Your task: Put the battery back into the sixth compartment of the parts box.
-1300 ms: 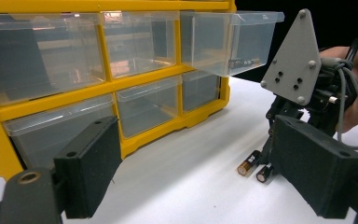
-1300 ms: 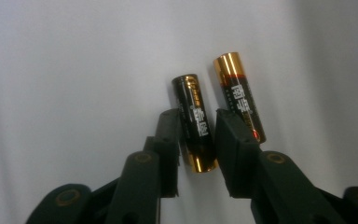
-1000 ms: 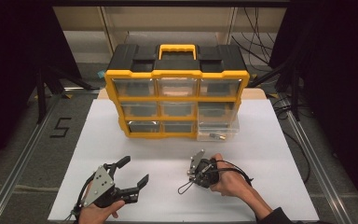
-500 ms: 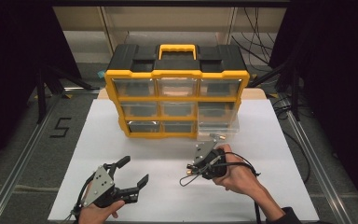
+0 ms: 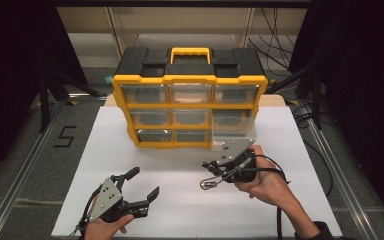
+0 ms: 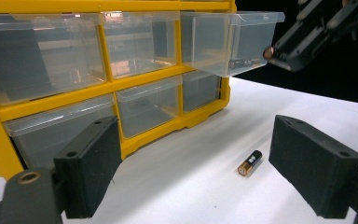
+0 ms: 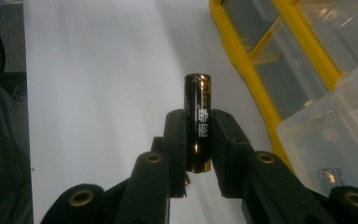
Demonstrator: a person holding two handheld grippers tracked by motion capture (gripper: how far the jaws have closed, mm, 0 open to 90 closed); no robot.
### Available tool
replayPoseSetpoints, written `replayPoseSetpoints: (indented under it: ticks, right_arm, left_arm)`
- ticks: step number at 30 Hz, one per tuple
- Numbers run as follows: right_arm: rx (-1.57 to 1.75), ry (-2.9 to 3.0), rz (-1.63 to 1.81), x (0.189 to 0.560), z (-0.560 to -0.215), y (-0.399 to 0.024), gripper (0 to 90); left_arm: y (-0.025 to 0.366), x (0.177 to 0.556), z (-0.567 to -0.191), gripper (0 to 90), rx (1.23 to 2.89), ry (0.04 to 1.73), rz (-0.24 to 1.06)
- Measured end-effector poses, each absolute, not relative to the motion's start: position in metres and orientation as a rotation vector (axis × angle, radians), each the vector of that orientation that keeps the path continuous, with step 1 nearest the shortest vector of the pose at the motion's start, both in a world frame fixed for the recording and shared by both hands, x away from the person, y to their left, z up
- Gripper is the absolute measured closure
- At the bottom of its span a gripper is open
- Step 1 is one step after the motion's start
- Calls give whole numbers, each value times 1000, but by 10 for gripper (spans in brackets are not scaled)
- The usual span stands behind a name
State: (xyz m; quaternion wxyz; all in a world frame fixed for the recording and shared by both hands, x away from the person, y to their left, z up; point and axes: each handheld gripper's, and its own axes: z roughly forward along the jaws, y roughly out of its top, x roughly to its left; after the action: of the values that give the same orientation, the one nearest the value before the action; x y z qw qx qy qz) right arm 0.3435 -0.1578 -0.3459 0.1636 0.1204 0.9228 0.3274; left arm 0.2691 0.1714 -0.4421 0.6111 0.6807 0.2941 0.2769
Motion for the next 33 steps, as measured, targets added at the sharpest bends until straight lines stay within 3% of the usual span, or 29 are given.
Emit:
replayPoseSetpoints:
  ticks: [33]
  right_arm:
    - [472, 2417, 1134, 349, -297, -188, 768]
  left_arm:
    - [171, 269, -442, 163, 1571, 678, 639]
